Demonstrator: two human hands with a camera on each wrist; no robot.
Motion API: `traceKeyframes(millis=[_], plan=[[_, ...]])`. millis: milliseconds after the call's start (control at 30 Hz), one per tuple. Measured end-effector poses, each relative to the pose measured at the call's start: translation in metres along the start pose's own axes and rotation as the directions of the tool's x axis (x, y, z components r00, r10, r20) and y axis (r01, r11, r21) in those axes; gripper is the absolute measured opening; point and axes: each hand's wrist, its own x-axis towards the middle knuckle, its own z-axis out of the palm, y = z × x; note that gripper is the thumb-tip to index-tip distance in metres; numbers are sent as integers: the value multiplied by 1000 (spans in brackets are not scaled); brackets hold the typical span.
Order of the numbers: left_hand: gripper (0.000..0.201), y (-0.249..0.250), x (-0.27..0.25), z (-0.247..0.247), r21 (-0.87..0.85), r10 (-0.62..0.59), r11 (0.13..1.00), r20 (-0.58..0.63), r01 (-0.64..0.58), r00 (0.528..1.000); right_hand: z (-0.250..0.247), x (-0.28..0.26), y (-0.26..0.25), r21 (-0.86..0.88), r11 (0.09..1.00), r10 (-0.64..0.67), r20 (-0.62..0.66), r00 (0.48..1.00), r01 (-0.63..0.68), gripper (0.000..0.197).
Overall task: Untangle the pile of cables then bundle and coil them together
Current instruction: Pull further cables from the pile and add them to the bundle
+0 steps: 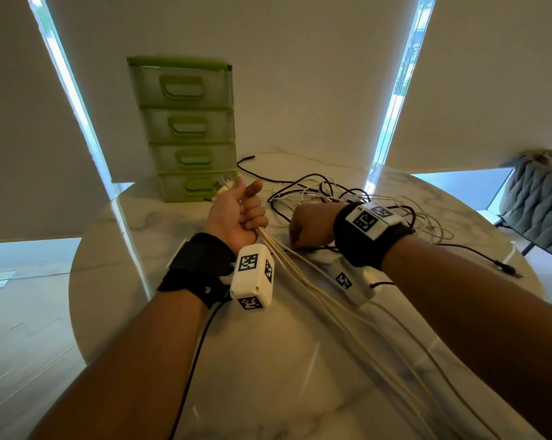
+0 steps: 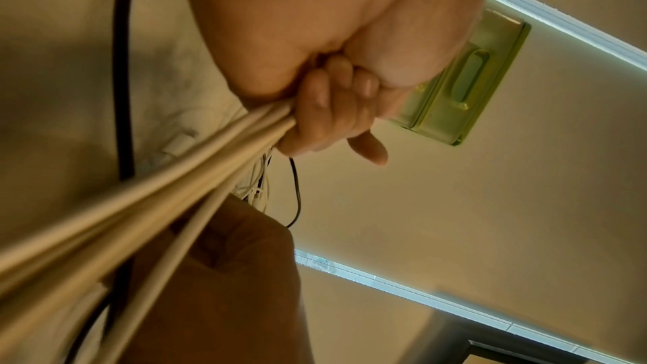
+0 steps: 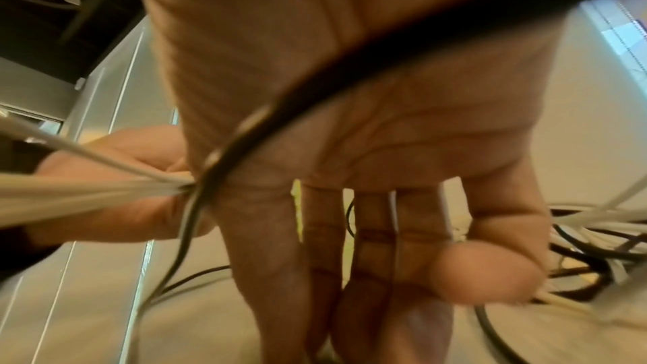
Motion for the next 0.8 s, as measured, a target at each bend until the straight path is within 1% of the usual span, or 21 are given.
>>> traceKeyframes(millis=[33,67,100,133,167,200,233,267,367,533,633,733,767,800], plan=[[46,0,0,0,0,-1,1000,1,1,1000,0,-1,1,31,1000,3,-3,1000,-3,19],[46,0,0,0,2,-2,1000,4,2,1000,-1,-3,2,109,994,8,-40,999,-3,17],[45,0,0,-1,11,-5,1000,7,4,1000,-3,-6,4,242,970,22,-109,994,5,15],[44,-1,0,-1,28,-7,1000,14,6,1000,-5,-11,5,401,915,50,-198,979,34,13],[42,0,0,-1,53,-7,999,23,5,1000,-8,-15,6,538,838,81,-288,954,91,10],[39,0,-1,-1,83,-6,997,36,3,999,-10,-20,6,618,770,95,-361,928,161,9],[35,-1,-2,0,113,-7,994,50,2,999,-12,-24,5,644,734,86,-405,910,217,8],[32,-1,-3,1,136,-7,991,67,-2,998,-13,-27,3,637,728,60,-425,903,252,8],[20,-3,-5,6,166,13,986,99,-30,995,-9,-27,-6,579,765,-1,-439,899,284,8],[20,-5,-7,8,185,32,982,82,-47,996,2,-20,-11,629,696,12,-493,870,346,10],[25,-5,-6,10,238,50,969,79,-68,996,0,-23,-4,651,691,8,-441,898,313,10],[31,-6,-3,9,218,54,973,76,-70,996,-12,-34,8,711,656,32,-361,932,253,13],[33,-6,-3,9,215,53,974,70,-67,996,-17,-36,10,708,662,40,-361,932,246,16],[34,-6,-3,8,224,56,972,62,-69,996,-22,-35,10,675,694,43,-388,921,252,20]])
